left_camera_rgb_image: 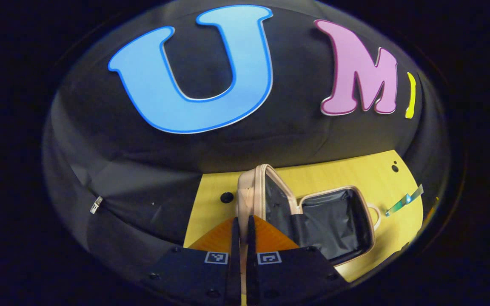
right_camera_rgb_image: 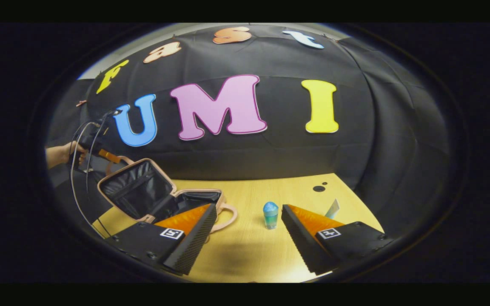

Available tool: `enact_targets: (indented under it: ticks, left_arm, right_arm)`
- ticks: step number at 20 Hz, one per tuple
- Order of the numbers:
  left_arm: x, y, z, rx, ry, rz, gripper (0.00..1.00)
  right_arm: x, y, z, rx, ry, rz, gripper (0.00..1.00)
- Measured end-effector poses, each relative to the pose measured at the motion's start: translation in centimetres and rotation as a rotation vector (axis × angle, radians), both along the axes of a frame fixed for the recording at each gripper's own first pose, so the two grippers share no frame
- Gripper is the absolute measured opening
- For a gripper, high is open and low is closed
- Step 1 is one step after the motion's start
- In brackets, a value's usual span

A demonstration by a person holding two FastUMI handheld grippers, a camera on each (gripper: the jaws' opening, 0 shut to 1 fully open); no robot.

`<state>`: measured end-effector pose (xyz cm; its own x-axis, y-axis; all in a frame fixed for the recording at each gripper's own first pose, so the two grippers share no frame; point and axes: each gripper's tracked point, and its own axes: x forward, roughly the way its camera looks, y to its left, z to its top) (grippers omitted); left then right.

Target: First open the suitcase, pack the skin care products into it, and then close the suitcase.

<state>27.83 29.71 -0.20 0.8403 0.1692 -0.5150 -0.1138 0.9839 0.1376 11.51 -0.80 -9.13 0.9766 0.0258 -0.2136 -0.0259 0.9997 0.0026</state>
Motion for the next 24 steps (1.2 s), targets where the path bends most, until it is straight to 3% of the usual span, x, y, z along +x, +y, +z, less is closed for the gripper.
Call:
enact_targets:
  ticks: [4, 10, 16, 17, 18, 22, 24]
  left_arm:
    - [2.3, 7.2, -6.7, 0.007, 0.050, 0.057, 0.10]
    - [5.7, 8.8, -17.8, -0.098, 0.131, 0.145, 0.10]
    - [6.7, 10.9, -23.0, -0.085, 0.174, 0.214, 0.11]
    - [6.6, 11.1, -22.7, -0.085, 0.155, 0.220, 0.19]
    - [6.5, 10.9, -22.0, -0.084, 0.131, 0.219, 0.21]
    - [4.7, 10.6, -17.9, 0.104, -0.003, 0.199, 0.95]
    - [3.5, 7.4, -14.6, 0.121, -0.137, 0.178, 0.98]
  right_arm:
    - [0.6, 0.7, -2.3, 0.014, 0.049, -0.072, 0.98]
    - [1.1, 1.2, -5.3, -0.043, 0.089, -0.080, 0.98]
    - [1.0, 0.5, -6.8, -0.053, 0.108, -0.110, 0.98]
    - [1.0, 0.4, -6.7, -0.053, 0.105, -0.114, 0.98]
    - [1.0, 0.3, -6.6, -0.054, 0.098, -0.117, 0.98]
    - [1.0, -1.1, -6.0, -0.073, 0.065, -0.127, 0.98]
    - [1.2, -2.2, -6.0, -0.062, 0.056, -0.141, 0.98]
